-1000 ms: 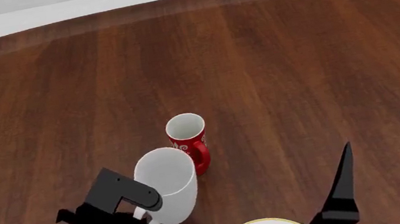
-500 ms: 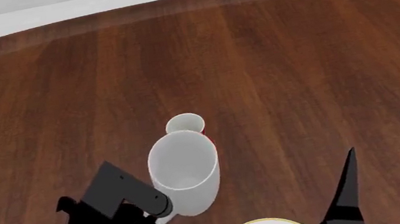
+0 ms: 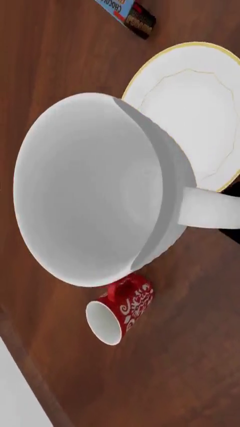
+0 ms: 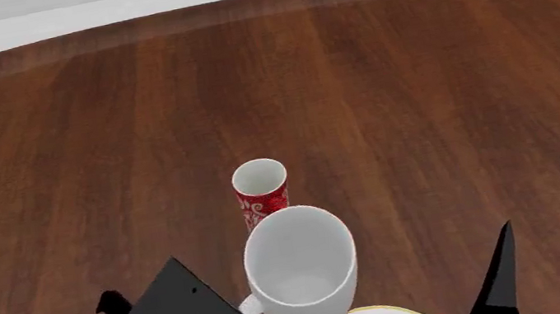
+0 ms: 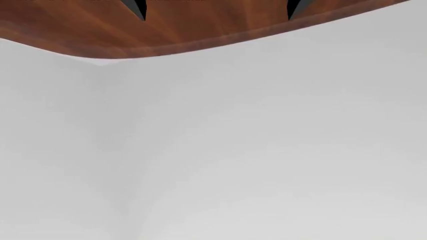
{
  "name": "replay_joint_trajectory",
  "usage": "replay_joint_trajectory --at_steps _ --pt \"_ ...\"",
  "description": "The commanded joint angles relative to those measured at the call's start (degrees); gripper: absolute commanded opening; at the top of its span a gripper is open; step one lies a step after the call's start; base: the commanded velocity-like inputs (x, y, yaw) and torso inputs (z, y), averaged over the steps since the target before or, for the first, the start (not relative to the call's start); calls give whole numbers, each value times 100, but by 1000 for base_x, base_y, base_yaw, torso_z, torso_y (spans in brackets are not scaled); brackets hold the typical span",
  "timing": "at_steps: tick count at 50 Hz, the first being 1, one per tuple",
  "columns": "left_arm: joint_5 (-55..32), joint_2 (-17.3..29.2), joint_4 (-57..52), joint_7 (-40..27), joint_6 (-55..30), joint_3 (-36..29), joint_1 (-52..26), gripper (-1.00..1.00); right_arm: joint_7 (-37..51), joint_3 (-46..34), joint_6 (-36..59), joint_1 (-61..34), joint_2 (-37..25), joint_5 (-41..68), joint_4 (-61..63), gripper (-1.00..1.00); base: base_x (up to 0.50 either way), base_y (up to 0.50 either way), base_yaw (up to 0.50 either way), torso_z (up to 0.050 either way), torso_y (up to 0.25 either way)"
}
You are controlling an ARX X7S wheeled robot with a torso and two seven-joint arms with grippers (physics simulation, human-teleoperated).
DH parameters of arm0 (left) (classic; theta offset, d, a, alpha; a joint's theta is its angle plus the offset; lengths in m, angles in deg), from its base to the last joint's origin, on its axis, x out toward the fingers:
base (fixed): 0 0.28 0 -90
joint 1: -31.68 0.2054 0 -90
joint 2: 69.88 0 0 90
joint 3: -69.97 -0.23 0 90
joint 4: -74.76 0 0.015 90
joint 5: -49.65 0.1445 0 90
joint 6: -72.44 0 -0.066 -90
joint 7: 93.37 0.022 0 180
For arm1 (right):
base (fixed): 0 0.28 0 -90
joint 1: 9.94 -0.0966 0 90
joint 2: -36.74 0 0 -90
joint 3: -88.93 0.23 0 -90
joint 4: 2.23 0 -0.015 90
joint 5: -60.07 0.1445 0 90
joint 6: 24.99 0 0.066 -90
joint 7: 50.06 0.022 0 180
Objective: Put the white mug on the plate.
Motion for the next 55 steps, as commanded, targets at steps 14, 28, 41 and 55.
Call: replay_joint_trajectory --at_steps 14,28,41,55 --pt "-146 -223 -280 -24 -161 -190 -14 -100 -11 133 -247 295 -11 38 -57 100 0 0 0 0 1" --pt "-48 -381 -49 153 33 -364 -13 -100 39 182 -184 427 -100 85 57 100 0 0 0 0 0" --pt "-31 -394 64 182 111 -392 22 -100 278 243 526 766 -607 -15 780 100 0 0 0 0 1" --pt "-68 -374 -4 116 98 -385 49 -100 459 534 1143 1478 -1154 238 1688 100 0 0 0 0 0"
